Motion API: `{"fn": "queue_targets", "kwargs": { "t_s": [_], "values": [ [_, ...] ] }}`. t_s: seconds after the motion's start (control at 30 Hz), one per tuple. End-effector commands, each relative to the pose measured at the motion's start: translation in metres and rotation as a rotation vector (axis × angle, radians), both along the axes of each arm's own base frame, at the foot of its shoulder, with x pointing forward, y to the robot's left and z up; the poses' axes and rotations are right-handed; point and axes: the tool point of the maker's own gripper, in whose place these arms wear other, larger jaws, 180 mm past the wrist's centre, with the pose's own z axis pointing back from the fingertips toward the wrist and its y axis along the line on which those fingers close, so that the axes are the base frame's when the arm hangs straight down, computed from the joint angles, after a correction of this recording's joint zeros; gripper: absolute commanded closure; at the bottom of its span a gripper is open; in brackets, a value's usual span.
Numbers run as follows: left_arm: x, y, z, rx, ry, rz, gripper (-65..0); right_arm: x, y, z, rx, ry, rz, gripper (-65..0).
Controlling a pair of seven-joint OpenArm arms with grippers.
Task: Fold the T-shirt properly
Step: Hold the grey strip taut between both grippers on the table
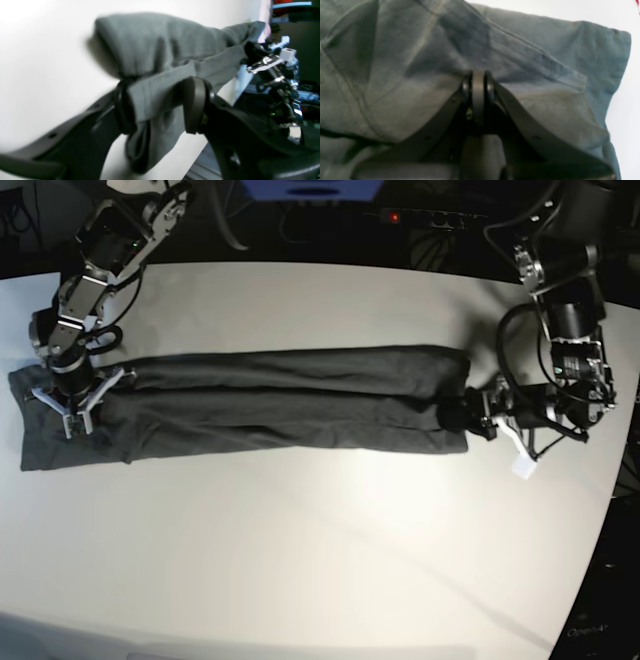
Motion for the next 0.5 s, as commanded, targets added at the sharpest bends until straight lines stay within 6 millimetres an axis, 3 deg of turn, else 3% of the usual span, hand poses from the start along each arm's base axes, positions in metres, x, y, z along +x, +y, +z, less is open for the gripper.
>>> {"fn": "queue_targets", "kwargs": {
  "t_s": [0.0,0.33,0.47],
  "values": [
    [0.006,0.015,0.01,0.022,-0.018,0.008,-30.9,-0.001,-0.002,-0.002,-0.013,0.035,0.01,-0.4],
    [0.014,0.023,0.025,-0.031,-0.065,0.046,-31.0,-0.003,0.0,-0.005,-0.009,0.042,0.01,-0.6],
    [0.02,0.019,0.037,-0.104,-0.105,0.074,-38.0,-0.004,0.0,-0.006,-0.012,0.048,0.01,-0.6]
  ]
}}
